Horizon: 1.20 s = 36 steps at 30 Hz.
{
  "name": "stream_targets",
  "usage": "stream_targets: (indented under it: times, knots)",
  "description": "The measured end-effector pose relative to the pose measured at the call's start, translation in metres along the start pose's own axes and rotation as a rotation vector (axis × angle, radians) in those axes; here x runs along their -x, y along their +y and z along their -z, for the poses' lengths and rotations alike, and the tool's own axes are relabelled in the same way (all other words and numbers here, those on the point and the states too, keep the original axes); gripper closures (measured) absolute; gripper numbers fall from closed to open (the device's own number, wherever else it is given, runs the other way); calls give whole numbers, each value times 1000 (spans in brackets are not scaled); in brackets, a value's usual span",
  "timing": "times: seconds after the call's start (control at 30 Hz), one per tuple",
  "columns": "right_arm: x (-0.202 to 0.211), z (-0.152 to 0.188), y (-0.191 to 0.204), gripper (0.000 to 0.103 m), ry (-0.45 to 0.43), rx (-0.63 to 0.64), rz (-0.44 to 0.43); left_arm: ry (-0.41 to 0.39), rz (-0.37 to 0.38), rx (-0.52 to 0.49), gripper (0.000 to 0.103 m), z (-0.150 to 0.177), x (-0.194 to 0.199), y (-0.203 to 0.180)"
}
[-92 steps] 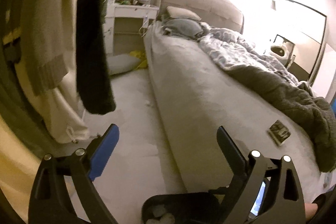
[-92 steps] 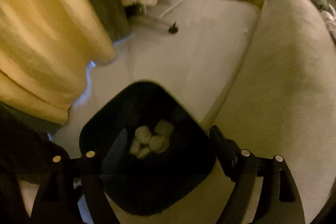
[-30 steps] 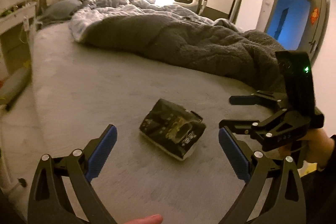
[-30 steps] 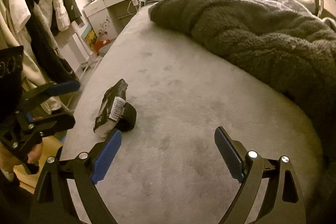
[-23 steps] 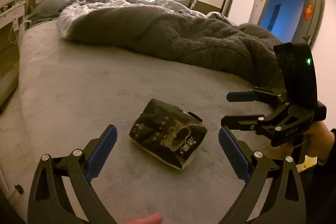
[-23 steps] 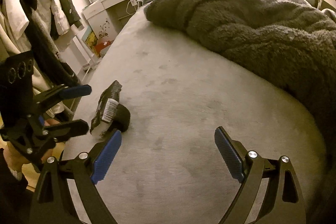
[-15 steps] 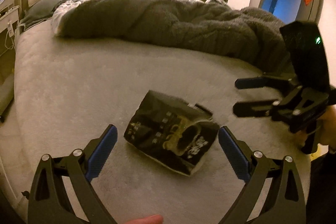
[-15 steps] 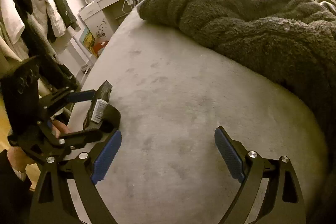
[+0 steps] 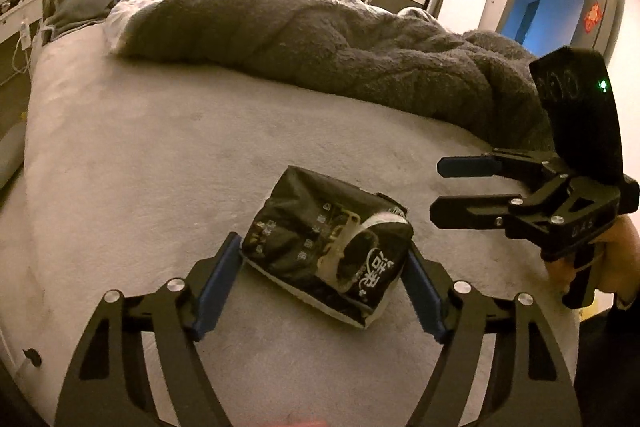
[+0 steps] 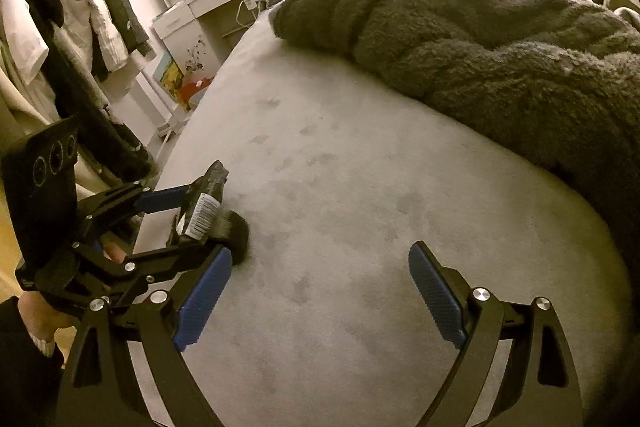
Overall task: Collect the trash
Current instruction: 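Close the left tool on the black snack wrapper and lift it, then carry the wrapper over the black bin and open the left tool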
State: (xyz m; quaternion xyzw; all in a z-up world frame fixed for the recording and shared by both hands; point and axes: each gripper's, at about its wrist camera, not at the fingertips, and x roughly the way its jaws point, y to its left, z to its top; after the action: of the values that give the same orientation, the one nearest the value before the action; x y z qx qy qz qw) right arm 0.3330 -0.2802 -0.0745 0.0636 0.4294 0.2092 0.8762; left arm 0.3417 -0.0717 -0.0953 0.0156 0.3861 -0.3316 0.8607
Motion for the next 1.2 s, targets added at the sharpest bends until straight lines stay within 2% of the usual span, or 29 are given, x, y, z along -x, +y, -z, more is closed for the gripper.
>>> stream_targets:
  times: [0.3, 0.37, 0.43, 0.6, 0.67, 0.7, 0.77, 0.83, 0.93, 1.2]
  knots:
    - [-5, -5, 25, 12, -6, 42, -9, -35, -30, 32, 24, 1, 23, 9]
    - [-9, -6, 31, 28, -1, 49, 0, -38, -39, 43, 24, 2, 27, 12]
    - [-15, -6, 34, 33, 11, 50, 12, -39, -49, 48, 24, 3, 31, 15]
    - [-28, -7, 39, 53, 41, 25, 28, -41, -72, 59, 24, 6, 41, 21]
    - [-32, -6, 40, 67, 54, 8, 29, -39, -80, 65, 24, 8, 44, 23]
    - [-34, -6, 40, 70, 63, 0, 34, -37, -84, 63, 24, 8, 45, 23]
    - [-37, -6, 42, 86, 69, -12, 28, -30, -92, 68, 24, 9, 48, 24]
    - [-36, -6, 49, 92, 71, -6, 26, -29, -103, 78, 24, 11, 52, 25]
    - [-31, -9, 60, 93, 56, 26, 52, -22, -114, 105, 24, 14, 57, 27]
    - [-10, -15, 88, 93, 9, 88, 34, -3, -193, 153, 24, 24, 73, 31]
